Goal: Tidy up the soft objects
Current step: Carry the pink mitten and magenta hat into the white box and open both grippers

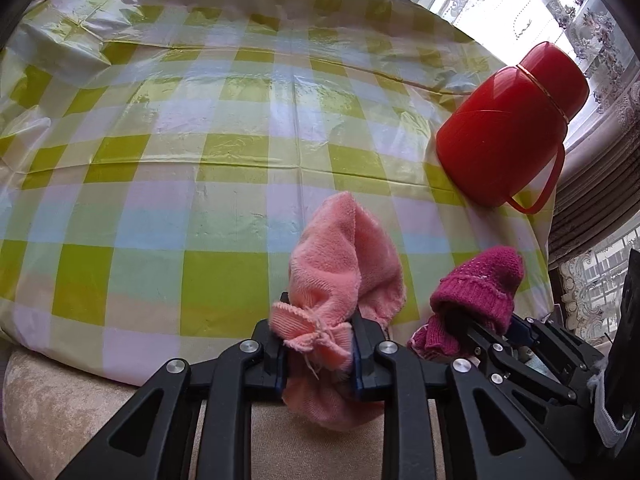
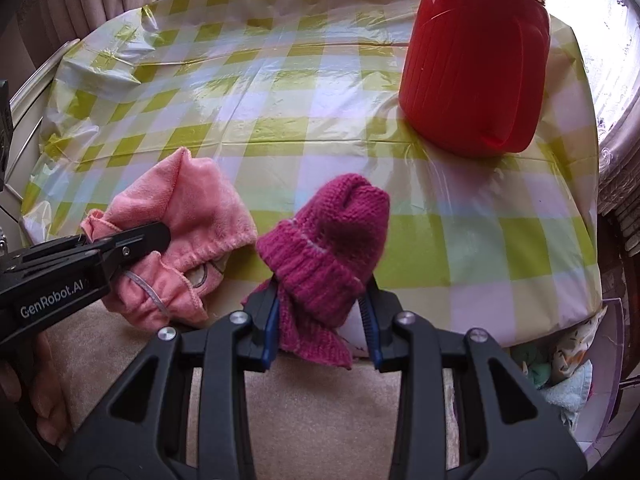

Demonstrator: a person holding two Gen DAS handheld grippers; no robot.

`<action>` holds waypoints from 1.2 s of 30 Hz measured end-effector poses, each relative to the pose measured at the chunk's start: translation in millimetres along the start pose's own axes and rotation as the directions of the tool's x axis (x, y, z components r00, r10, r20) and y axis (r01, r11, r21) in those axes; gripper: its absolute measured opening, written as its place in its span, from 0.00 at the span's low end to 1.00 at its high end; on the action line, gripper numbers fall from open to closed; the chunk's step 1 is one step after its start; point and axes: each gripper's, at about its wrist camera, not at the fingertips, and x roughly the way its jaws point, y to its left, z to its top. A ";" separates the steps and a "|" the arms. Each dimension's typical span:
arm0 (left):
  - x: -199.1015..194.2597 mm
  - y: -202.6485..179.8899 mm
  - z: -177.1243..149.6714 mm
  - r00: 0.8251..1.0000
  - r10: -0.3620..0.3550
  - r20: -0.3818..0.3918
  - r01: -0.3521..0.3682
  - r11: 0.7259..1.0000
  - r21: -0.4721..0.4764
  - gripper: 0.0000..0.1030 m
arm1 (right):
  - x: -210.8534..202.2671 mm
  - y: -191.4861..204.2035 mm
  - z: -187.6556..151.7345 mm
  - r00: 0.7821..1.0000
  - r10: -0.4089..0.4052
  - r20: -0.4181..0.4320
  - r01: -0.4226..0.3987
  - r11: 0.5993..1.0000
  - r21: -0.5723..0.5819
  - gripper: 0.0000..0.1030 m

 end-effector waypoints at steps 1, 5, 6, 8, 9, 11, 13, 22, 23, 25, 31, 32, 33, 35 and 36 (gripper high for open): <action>0.9 1.0 0.1 1.000 0.002 -0.006 -0.002 1.000 -0.005 0.30 | 3.0 -0.3 -0.5 1.000 0.000 -0.010 0.000 1.000 0.001 0.37; -1.4 -0.7 -0.8 1.000 -0.007 -0.004 0.007 1.000 0.005 0.50 | 13.0 -0.5 -1.6 0.999 -0.005 -0.051 0.005 1.000 0.001 0.39; -1.7 -1.9 -0.6 1.000 -0.005 -0.001 0.005 1.000 0.011 0.51 | 15.0 0.1 -1.9 0.998 -0.009 -0.059 0.009 1.000 0.001 0.41; -1.7 -3.5 -0.5 1.000 -0.007 0.000 0.007 1.000 0.020 0.51 | 15.1 -0.1 -2.0 0.998 -0.015 -0.060 0.015 1.000 -0.002 0.42; -0.7 -4.5 -0.4 1.000 -0.006 0.000 0.006 1.000 0.024 0.49 | 15.4 0.3 -1.8 0.998 -0.018 -0.060 0.017 1.000 -0.004 0.42; 2.4 -6.4 -0.6 1.000 0.002 -0.012 -0.002 0.999 0.035 0.27 | 16.1 0.6 -1.4 0.998 -0.022 -0.058 0.022 1.000 -0.005 0.41; 2.0 -9.3 -1.0 1.000 0.003 -0.009 -0.003 0.999 0.048 0.24 | 13.8 1.1 -1.7 0.999 -0.020 -0.044 0.020 1.000 -0.005 0.38; -20.0 -19.2 -3.8 0.998 -0.020 0.058 0.015 0.996 0.091 0.20 | -11.6 -2.5 -5.2 0.999 -0.034 0.020 0.034 0.999 -0.008 0.36; -22.2 -20.6 -4.3 0.998 -0.026 0.062 0.020 0.995 0.095 0.20 | -15.4 -4.4 -6.4 0.999 -0.031 0.029 0.031 1.000 -0.004 0.36; -25.5 -25.4 -5.7 0.997 -0.036 0.069 0.028 0.994 0.108 0.20 | -22.8 -8.9 -9.1 0.999 -0.034 0.042 0.034 0.999 0.008 0.36; -39.4 -44.6 -12.1 0.992 -0.076 0.098 0.061 0.986 0.155 0.20 | -42.1 -24.3 -19.8 0.996 -0.057 0.066 0.055 0.998 0.037 0.36; -42.0 -48.5 -13.1 0.991 -0.087 0.102 0.069 0.984 0.164 0.20 | -45.6 -28.0 -22.5 0.996 -0.064 0.068 0.061 0.997 0.043 0.36; -44.2 -53.0 -14.2 0.990 -0.098 0.106 0.079 0.982 0.173 0.20 | -49.0 -32.7 -25.0 0.995 -0.071 0.069 0.068 0.996 0.050 0.36; -48.5 -61.4 -16.7 0.986 -0.123 0.109 0.101 0.977 0.189 0.20 | -56.5 -42.6 -31.5 0.993 -0.089 0.073 0.084 0.994 0.064 0.36; -50.0 -66.3 -17.9 0.985 -0.136 0.108 0.112 0.974 0.197 0.20 | -60.5 -48.5 -35.1 0.993 -0.096 0.074 0.091 0.993 0.074 0.36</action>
